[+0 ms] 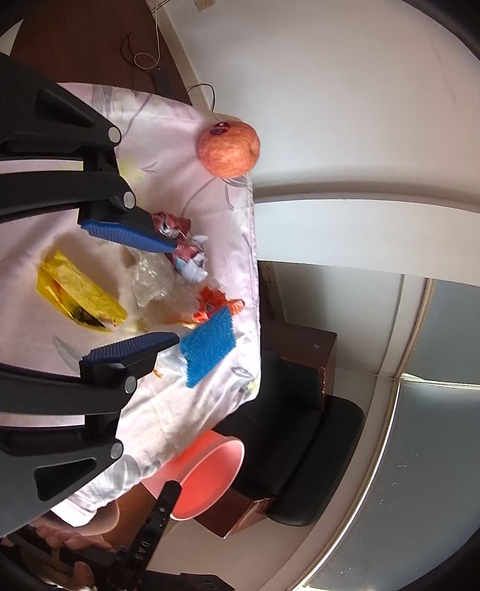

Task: Collect trash
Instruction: 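Move both tools back toward the remaining trash on the table, then grasp the yellow plastic bag with the left tool while the right tool grasps the blue net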

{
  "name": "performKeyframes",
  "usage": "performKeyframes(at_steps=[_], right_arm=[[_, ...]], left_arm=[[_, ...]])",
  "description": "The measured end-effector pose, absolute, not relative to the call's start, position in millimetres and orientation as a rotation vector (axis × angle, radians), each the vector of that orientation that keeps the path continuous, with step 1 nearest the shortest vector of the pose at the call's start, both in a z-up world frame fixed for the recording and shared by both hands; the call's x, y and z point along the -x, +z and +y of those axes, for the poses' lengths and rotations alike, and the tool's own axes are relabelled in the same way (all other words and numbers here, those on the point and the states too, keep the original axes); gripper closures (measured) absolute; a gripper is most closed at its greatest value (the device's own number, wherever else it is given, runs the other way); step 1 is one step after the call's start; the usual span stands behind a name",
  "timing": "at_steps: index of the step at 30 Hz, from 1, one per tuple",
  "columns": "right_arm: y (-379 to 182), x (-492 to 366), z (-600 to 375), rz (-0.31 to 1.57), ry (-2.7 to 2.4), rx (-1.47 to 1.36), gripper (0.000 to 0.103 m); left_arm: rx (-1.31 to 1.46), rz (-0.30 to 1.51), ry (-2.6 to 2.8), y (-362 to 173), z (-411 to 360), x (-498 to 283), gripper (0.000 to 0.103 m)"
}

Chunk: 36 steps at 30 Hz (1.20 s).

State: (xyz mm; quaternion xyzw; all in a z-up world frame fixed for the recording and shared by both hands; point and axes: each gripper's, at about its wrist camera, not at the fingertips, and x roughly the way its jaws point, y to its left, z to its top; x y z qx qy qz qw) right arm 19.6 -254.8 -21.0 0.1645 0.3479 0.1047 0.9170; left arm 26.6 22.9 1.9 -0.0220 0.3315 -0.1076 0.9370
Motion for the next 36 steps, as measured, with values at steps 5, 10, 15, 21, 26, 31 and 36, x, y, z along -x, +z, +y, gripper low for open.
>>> performKeyframes(at_steps=[5, 10, 15, 21, 26, 31, 36], right_arm=[[-29, -25, -246, 0.751, 0.248, -0.345, 0.077], [-33, -30, -233, 0.775, 0.290, -0.332, 0.077], [-32, -31, -219, 0.775, 0.327, -0.303, 0.077], [-27, -41, -203, 0.780, 0.376, -0.292, 0.077], [-19, -58, -192, 0.773, 0.413, -0.310, 0.077], [-14, -80, -178, 0.776, 0.448, -0.314, 0.077], [-24, -105, -165, 0.823, 0.450, -0.325, 0.077]], left_arm=[[0.032, 0.776, -0.239, -29, 31, -23, 0.059], [0.006, 0.839, -0.274, -55, 23, -28, 0.059], [-0.022, 0.883, -0.306, -72, 21, -34, 0.059], [0.014, 0.919, -0.362, -83, 28, -36, 0.071], [0.027, 0.907, -0.397, -80, 32, -30, 0.088], [0.045, 0.878, -0.428, -68, 38, -20, 0.089], [0.059, 0.858, -0.446, -60, 41, -13, 0.089]])
